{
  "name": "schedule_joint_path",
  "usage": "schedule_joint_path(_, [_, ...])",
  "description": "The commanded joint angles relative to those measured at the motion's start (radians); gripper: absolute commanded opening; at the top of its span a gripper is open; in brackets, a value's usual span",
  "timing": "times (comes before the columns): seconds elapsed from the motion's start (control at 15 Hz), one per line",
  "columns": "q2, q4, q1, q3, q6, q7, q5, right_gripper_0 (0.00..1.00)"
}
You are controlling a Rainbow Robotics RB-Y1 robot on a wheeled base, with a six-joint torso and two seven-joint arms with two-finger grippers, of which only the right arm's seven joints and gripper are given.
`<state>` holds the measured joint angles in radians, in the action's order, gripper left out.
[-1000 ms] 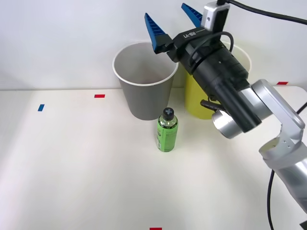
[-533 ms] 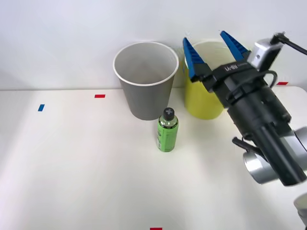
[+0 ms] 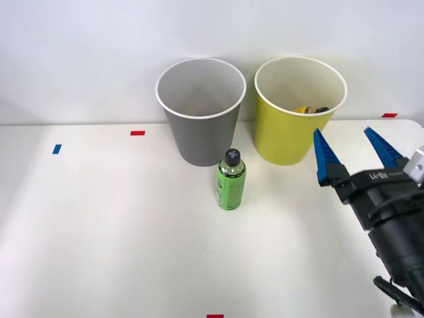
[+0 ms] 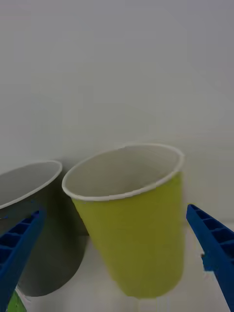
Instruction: Put cans in the gray bin, plastic bottles in the light green bin
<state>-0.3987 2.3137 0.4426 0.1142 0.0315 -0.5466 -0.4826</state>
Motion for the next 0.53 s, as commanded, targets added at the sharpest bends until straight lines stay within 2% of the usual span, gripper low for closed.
schedule_joint_path(0.07, [0.029,0.001,0.076,-0.019,0.002,0.005,0.005,1.0])
schedule_joint_path(0.2, [0.035,0.001,0.114,-0.024,0.01,-0.001,-0.007,1.0])
schedule_joint_path(0.53, [0.121,0.001,0.177,-0.054,0.013,-0.004,-0.068,1.0])
